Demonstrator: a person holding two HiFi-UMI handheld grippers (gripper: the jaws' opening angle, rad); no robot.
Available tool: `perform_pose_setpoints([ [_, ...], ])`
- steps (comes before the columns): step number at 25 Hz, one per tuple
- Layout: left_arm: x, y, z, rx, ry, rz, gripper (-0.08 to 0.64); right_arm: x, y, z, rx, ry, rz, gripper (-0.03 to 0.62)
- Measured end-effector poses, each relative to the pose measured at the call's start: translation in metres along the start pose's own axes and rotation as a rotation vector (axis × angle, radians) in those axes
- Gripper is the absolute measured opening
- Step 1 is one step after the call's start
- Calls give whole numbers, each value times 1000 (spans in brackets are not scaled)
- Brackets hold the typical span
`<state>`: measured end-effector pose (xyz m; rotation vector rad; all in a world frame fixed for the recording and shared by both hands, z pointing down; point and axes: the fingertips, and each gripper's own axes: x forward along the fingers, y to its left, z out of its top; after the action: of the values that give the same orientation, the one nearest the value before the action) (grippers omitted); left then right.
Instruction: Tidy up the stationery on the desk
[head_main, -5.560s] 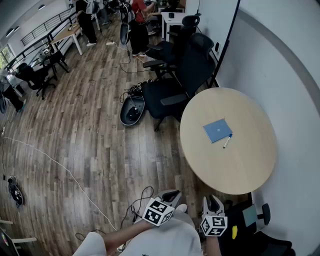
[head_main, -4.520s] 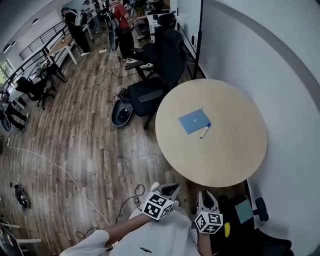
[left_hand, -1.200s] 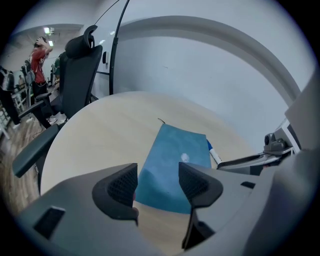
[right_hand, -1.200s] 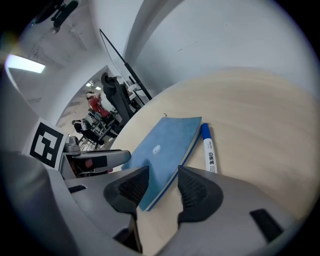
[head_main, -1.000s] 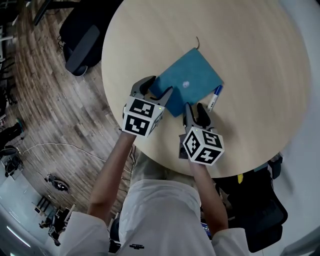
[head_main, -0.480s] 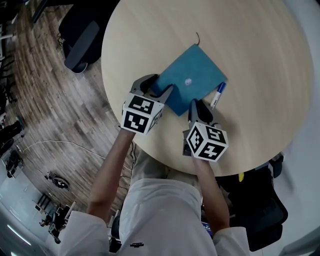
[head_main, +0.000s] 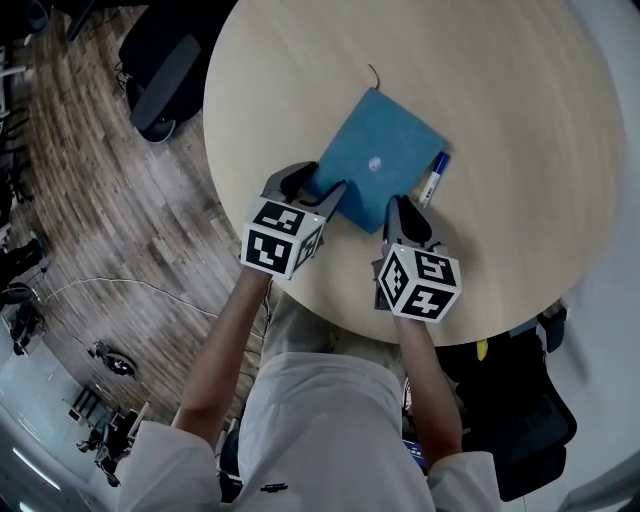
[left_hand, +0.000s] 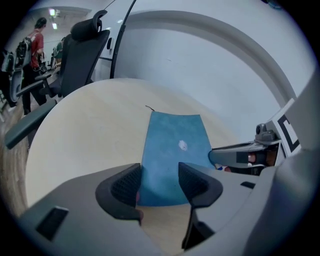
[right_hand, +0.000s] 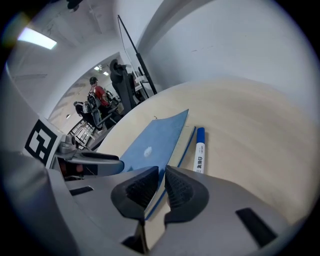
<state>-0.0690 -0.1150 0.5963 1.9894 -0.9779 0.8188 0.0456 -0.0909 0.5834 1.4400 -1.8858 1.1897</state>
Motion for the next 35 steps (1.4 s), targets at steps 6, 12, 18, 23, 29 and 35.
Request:
perform_pose_setpoints([
  [6,-12,-24,-25,-32,18,-24,249,-14,-7,-8,-21,20,0,63],
  [12,-14,-46,-46,-57,31,-38,249,-22,-19,-14,-59,24,-19,61],
  [18,-14,-68,-63,-69,40,-37,249,-30,-33,-23,-57,44,-18,61],
  [23,-15,-87,-73,-88,45,-39,249,-40,-42,-31,-78,51,-26,61],
  [29,-16,-105,-87,-92,58,-38,248,-52,-52,-42,-94,70,-32,61],
  [35,-15,-110,-88,-95,54,-13,247,-55,-58,-49,-110,66,-30,61],
])
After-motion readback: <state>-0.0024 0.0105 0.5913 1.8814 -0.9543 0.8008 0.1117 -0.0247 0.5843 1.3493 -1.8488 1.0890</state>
